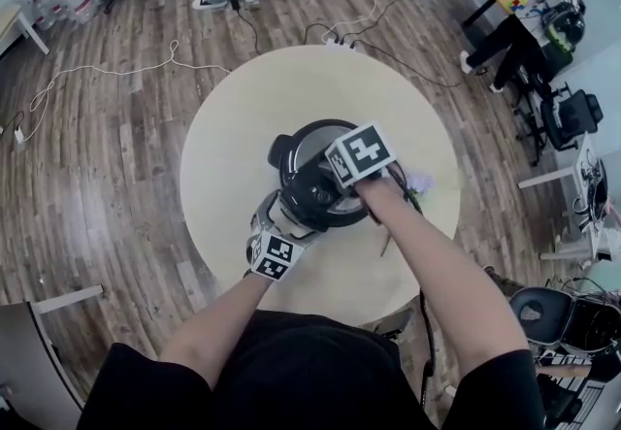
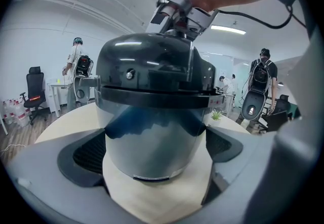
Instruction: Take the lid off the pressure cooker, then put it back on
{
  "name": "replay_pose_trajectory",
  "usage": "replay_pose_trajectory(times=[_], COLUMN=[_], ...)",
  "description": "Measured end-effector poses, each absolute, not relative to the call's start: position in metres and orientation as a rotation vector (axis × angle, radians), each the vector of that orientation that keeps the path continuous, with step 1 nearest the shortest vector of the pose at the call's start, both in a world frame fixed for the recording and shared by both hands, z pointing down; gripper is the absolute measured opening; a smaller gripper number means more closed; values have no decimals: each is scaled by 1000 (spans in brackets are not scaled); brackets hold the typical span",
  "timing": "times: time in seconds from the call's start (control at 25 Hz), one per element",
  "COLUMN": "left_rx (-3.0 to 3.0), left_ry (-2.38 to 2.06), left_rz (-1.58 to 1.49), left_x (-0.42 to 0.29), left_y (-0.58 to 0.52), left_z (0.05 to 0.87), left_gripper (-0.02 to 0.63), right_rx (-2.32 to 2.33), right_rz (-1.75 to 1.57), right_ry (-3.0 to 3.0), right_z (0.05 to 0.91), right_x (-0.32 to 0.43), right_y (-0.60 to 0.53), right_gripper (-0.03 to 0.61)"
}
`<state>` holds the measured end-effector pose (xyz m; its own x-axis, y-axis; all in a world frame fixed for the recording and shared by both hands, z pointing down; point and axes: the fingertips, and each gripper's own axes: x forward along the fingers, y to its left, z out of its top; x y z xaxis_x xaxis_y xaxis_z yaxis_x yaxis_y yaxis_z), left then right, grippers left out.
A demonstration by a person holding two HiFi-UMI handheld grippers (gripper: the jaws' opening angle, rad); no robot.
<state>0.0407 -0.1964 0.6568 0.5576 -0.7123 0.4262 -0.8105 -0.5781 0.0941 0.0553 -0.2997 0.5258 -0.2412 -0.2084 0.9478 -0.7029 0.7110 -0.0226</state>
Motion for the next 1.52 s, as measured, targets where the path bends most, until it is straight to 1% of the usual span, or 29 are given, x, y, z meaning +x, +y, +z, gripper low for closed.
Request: replay_pose_trajectory(times=[0.52, 0.68, 0.96, 1.16, 1.36, 1.52], left_rx=[2520, 2521, 2522, 2516, 2520, 2523], left_ry=[-1249, -1251, -1254, -1251, -1249, -1252], left_rz=[502, 503, 504, 513, 509, 510], left_x=[39, 39, 39, 38, 39, 37], left_y=[-197, -197, -195, -193, -196, -195], left_z=[656, 656, 658, 663, 656, 658], left_gripper=[591, 591, 591, 591, 591, 591], right_rx=[693, 696, 710, 782, 862, 898], right_rz=[560, 601, 564, 603, 597, 621], right_ry=[-1777, -1768, -1780, -1806, -1766, -1722], right_z=[521, 509, 478, 447, 417, 417], right_x=[58, 61, 78, 119, 187, 238], right_y=[-300, -301, -309, -312, -305, -274], right_gripper=[287, 287, 287, 287, 287, 287])
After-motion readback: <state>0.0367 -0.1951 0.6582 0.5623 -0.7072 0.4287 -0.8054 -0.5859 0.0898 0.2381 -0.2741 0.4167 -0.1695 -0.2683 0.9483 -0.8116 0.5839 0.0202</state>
